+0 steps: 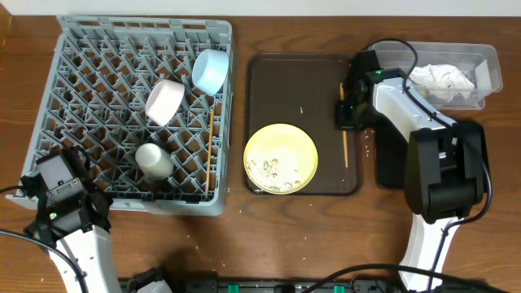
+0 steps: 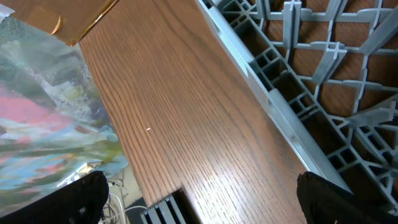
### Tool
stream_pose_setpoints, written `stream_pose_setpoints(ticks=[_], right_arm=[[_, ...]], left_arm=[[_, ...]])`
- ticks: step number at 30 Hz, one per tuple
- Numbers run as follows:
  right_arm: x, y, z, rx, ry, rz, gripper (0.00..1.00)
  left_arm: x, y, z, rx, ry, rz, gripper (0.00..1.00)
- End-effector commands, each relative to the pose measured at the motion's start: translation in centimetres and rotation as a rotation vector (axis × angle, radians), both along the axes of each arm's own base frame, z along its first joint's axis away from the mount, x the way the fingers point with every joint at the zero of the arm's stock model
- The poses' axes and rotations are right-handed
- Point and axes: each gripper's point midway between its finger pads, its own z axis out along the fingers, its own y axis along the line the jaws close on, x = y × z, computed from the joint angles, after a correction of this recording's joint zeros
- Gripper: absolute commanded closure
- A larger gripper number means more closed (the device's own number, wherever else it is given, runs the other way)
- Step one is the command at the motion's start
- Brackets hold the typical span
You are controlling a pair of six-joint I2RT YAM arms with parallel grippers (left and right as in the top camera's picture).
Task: Sort waste into correct bins and load items into the dishwasher
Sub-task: 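Pinch the wooden chopstick with the right gripper and lift it, then carry the chopstick left and drop it into the rack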
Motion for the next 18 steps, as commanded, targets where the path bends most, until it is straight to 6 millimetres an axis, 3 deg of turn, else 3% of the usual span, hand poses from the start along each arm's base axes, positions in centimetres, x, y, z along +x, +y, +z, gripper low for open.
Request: stream_pose_setpoints(ticks=[1, 6, 12, 15, 18], right_arm=[[-0.5, 1.9, 0.0, 0.084, 0.046, 0.014, 0.99], [1.5, 3.9, 5.3, 0.185, -0.017, 0.03, 0.99], [3.4, 9.4, 13.8, 0.48, -0.105, 0.038, 0.99], [3.1, 12.4, 16.2, 0.609, -0.086, 0.03, 0.99], [2.0, 15.7, 17.4, 0.698, -0.046, 0.049, 0.99]], left_arm=[[0.0, 0.3, 0.6, 0.015, -0.001, -0.001, 0.02], [0.0, 0.3, 0.6, 0.015, -0.001, -0.001, 0.02], [0.0, 0.3, 0.6, 0.015, -0.001, -0.001, 0.02], [0.0, 0.3, 0.6, 0.015, -0.001, -0.001, 0.02], [0.0, 0.3, 0.6, 0.015, -0.001, -0.001, 0.02]])
